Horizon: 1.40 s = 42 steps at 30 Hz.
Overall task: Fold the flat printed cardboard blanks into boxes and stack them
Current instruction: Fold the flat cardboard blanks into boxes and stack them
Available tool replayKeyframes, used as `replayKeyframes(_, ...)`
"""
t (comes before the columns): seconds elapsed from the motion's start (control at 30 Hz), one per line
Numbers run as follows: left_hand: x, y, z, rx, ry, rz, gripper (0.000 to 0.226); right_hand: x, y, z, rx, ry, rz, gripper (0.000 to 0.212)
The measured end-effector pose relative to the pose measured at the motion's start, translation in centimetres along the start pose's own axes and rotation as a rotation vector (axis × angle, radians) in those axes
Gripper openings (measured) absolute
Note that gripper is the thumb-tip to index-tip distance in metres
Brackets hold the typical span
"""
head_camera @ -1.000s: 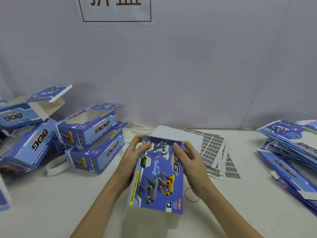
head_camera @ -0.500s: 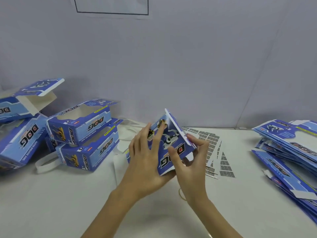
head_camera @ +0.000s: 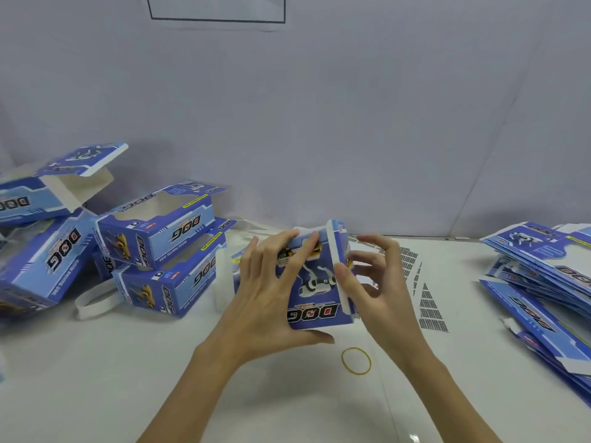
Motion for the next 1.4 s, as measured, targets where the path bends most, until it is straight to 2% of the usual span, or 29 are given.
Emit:
replayKeyframes(0.17, 1.3, 0.0, -0.2, 0.047, 0.029, -0.057, 0.133, -0.7, -0.4, 0.5, -0.066, 0.116, 0.101, 0.054)
replayKeyframes(0.33, 0.8, 0.8, -0.6, 0.083, 0.107, -0.047, 0.139, -0.5, -0.5, 0.6, -0.116, 0.131, 0.082, 0.051)
replayKeyframes(0.43, 0.9, 1.1, -0.8, 0.101, 0.087, -0.087, 0.136, -0.5, -1.0, 0.9, -0.141, 0.175, 0.067, 0.052)
replayKeyframes(0.83, 1.8, 0.7, -0.6, 0.079, 0.063, -0.125, 0.129, 0.4, -2.3, 2.3, -0.16, 0.123, -0.024, 0.048)
replayKeyframes(0.9, 1.9, 0.5, -0.5, 0.068, 0.062, -0.132, 0.131, 0.7, -2.1, 2.3, -0.203, 0.173, 0.073, 0.053)
replayKeyframes(1.0, 1.8, 0.3, -0.4, 0.069, 0.046, -0.169, 0.132, 1.2, -1.9, 2.2, -0.259, 0.293, 0.226, 0.079)
replayKeyframes(1.13, 1.8, -0.1, -0.3, 0.092, 0.053, -0.195, 0.13, 2.2, -2.1, 1.7, -0.282, 0.299, 0.312, 0.085)
replayKeyframes(1.27, 1.9, -0.5, -0.4, 0.074, 0.038, -0.139, 0.125, 2.7, -2.7, 2.0, -0.196, 0.338, 0.346, 0.082)
replayKeyframes(1.33, 2.0, -0.6, -0.6, 0.04, 0.029, -0.1, 0.123, 2.6, -2.5, 1.7, -0.071, 0.372, 0.258, 0.085)
replayKeyframes(1.4, 1.6, -0.3, -0.8, -0.003, 0.044, 0.044, 0.115, 2.2, -1.5, 0.9, 0.064, 0.462, 0.223, 0.091)
Point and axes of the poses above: each hand's wrist, its own z-axis away from the middle knuckle, its own y-axis out of the back of the hand, x = y × z, the point moved 3 cm from there along -z, towards the middle knuckle, and after that the axes turned 13 degrees about x, right-handed, at the moved point
